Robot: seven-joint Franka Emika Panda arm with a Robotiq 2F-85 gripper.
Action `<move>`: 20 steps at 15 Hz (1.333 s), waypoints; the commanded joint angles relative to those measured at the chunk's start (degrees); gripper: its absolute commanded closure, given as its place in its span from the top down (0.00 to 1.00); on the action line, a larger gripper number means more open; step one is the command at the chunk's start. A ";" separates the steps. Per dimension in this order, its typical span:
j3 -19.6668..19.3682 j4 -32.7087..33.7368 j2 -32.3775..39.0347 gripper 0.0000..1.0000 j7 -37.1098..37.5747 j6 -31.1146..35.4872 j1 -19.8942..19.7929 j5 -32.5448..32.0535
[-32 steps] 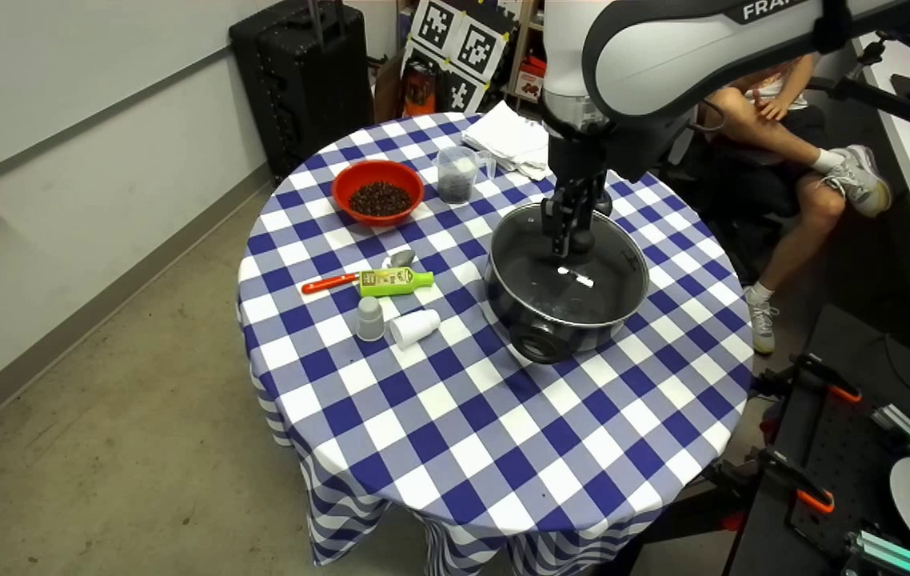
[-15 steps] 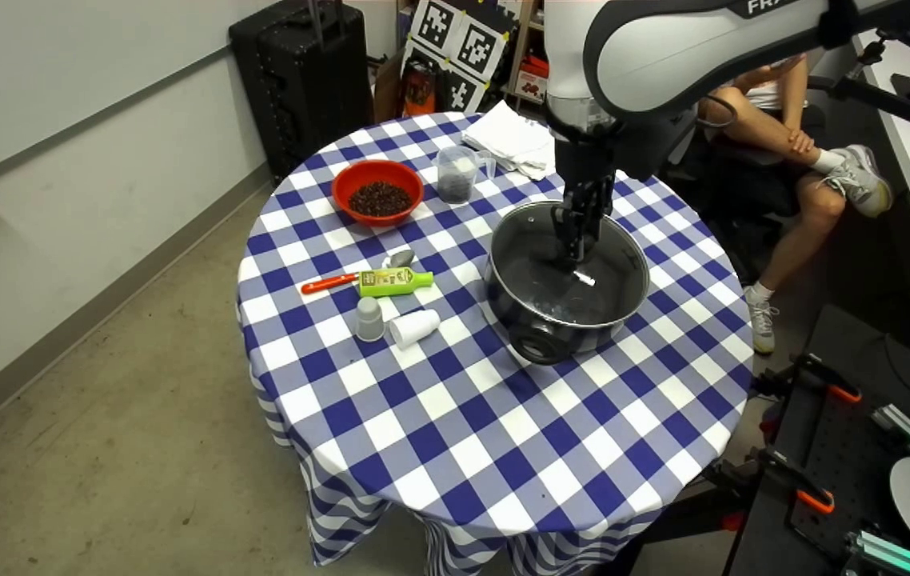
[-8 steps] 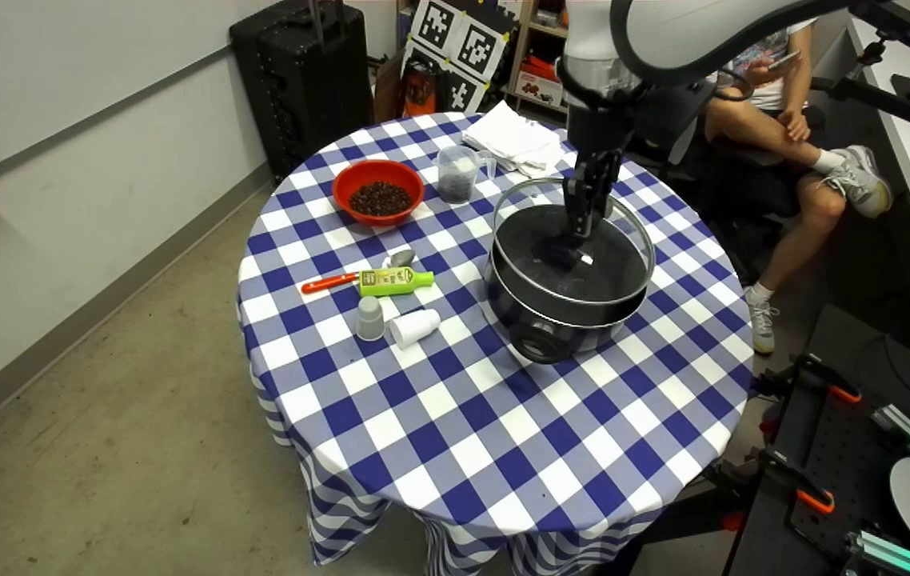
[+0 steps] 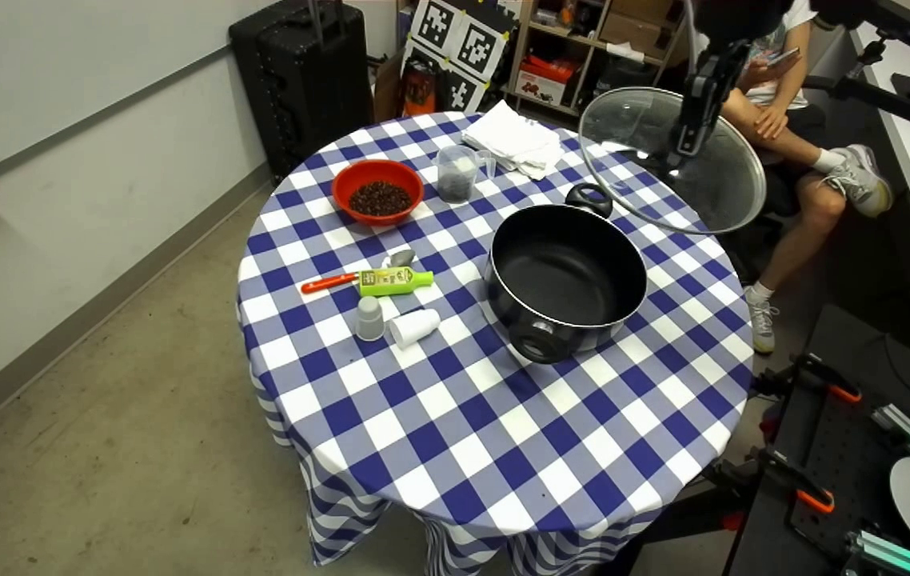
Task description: Remove the glass lid from the pot and put it on the table
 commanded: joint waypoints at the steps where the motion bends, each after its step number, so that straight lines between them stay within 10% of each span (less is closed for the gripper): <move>1: -1.31 -9.60 -9.09 0.25 3.28 -0.88 -1.95 -0.76; 10: -6.14 -23.62 -6.28 0.25 5.88 12.51 -8.56 -3.04; 20: -9.68 -24.23 9.57 0.25 1.47 34.97 -12.59 2.18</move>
